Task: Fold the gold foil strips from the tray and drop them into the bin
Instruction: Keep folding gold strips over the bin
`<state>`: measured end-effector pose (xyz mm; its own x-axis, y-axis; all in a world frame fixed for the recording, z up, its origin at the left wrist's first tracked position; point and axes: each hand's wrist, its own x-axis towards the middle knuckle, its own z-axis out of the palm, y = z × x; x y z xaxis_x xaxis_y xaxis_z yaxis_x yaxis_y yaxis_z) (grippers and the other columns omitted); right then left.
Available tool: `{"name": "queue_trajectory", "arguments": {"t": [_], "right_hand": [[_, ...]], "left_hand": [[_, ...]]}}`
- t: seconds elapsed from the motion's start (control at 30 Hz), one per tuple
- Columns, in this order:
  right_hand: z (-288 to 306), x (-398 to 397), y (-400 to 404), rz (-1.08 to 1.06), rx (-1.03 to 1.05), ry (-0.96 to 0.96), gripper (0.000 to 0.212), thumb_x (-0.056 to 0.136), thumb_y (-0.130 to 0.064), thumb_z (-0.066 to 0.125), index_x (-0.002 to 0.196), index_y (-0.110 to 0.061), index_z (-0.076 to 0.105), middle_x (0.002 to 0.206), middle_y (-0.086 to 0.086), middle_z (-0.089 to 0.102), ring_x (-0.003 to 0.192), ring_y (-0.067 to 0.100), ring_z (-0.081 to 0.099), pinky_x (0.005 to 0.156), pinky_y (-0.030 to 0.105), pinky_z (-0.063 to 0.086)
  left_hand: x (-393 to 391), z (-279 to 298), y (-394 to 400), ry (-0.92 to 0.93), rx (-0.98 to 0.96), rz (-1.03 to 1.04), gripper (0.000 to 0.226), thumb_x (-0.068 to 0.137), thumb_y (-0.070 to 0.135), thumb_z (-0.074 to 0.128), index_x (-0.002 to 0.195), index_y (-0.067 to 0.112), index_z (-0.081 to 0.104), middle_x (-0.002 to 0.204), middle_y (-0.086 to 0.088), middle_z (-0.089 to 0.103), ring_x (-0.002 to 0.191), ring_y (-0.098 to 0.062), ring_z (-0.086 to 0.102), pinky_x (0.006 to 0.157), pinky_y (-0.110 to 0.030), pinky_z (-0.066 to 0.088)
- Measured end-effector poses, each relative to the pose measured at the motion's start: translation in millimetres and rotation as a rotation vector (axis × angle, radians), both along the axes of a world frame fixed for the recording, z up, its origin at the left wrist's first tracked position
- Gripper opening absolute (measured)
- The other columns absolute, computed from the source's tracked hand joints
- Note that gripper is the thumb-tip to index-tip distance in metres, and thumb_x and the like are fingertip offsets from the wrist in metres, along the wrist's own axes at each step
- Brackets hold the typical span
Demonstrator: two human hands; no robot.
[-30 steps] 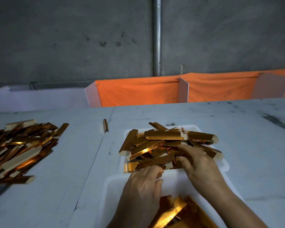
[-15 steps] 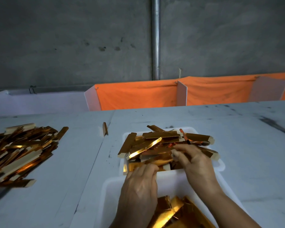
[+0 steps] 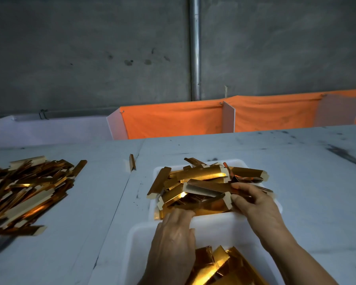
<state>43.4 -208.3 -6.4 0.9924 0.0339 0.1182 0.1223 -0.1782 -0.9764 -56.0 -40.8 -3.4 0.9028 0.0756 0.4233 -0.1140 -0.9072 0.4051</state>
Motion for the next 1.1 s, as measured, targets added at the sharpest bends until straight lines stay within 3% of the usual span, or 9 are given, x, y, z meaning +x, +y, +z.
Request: {"name": "queue_trajectory", "arguments": {"t": [0.1,0.3,0.47,0.57,0.67,0.77,0.83,0.97,1.1], "right_hand": [[2,0,1,-0.007,0.01,0.003,0.042,0.087,-0.005,0.066,0.113,-0.038,0.061,0.1,-0.007,0.066,0.094,0.013,0.066,0.086,0.028,0.053],[5,1,-1,-0.016,0.108,0.008,0.042,0.087,0.001,0.064,0.109,-0.035,0.061,0.082,-0.003,0.072,0.072,0.007,0.07,0.064,0.012,0.049],[6,-2,2,-0.003,-0.007,-0.001,0.03,0.087,-0.011,0.067,0.108,-0.033,0.061,0.108,-0.004,0.064,0.086,0.007,0.066,0.067,0.017,0.053],[4,-6,9,0.053,-0.07,-0.013,0.036,0.084,-0.014,0.071,0.114,-0.03,0.059,0.102,-0.005,0.062,0.081,0.005,0.063,0.051,0.01,0.049],[7,-8,15,0.016,-0.11,-0.083,0.034,0.085,-0.01,0.069,0.115,-0.026,0.062,0.093,-0.003,0.063,0.078,0.007,0.063,0.054,0.006,0.048],[18,-11,10,-0.001,0.048,-0.138,0.029,0.086,-0.003,0.066,0.107,-0.023,0.067,0.077,-0.001,0.066,0.07,0.007,0.066,0.058,0.007,0.05],[27,-16,4,0.079,0.184,-0.129,0.029,0.086,0.002,0.064,0.102,-0.021,0.069,0.067,-0.002,0.066,0.063,0.007,0.066,0.059,0.011,0.052],[36,-30,3,0.323,0.24,-0.054,0.032,0.085,0.008,0.06,0.095,-0.019,0.074,0.066,-0.005,0.065,0.06,0.013,0.065,0.059,0.017,0.053],[43,-36,0,0.51,0.182,-0.002,0.037,0.086,0.005,0.06,0.093,-0.027,0.076,0.067,0.0,0.061,0.065,0.015,0.063,0.062,0.019,0.053]], "left_hand": [[3,-2,2,0.067,0.04,-0.022,0.039,0.099,0.038,0.037,0.137,0.036,0.032,0.137,0.019,0.033,0.118,0.001,0.036,0.103,-0.011,0.033],[4,-7,5,0.059,0.064,-0.02,0.038,0.098,0.037,0.038,0.136,0.036,0.033,0.135,0.019,0.033,0.116,0.002,0.036,0.102,-0.01,0.032],[4,-7,4,0.051,0.073,-0.008,0.038,0.098,0.037,0.038,0.136,0.036,0.034,0.136,0.019,0.033,0.117,0.002,0.036,0.102,-0.01,0.033],[4,-6,5,0.066,0.074,0.002,0.039,0.098,0.038,0.038,0.137,0.035,0.034,0.136,0.018,0.034,0.117,0.002,0.037,0.101,-0.009,0.034],[3,-6,3,0.042,0.054,0.001,0.038,0.098,0.037,0.039,0.137,0.034,0.036,0.135,0.019,0.035,0.117,0.002,0.037,0.098,-0.008,0.033],[1,-1,-1,-0.058,0.04,0.029,0.039,0.087,0.022,0.063,0.126,0.02,0.056,0.123,0.006,0.057,0.109,-0.014,0.057,0.09,-0.025,0.05],[1,2,-1,-0.211,0.034,0.081,0.04,0.076,0.02,0.07,0.115,0.011,0.066,0.111,-0.003,0.068,0.098,-0.021,0.066,0.075,-0.035,0.057],[1,8,-5,-0.328,0.133,0.096,0.054,0.069,0.029,0.077,0.119,0.012,0.065,0.116,-0.004,0.066,0.108,-0.025,0.061,0.079,-0.044,0.05],[-3,13,-4,-0.388,0.165,0.079,0.041,0.076,0.038,0.069,0.111,0.018,0.07,0.108,0.003,0.068,0.109,-0.019,0.056,0.082,-0.042,0.045]]}}
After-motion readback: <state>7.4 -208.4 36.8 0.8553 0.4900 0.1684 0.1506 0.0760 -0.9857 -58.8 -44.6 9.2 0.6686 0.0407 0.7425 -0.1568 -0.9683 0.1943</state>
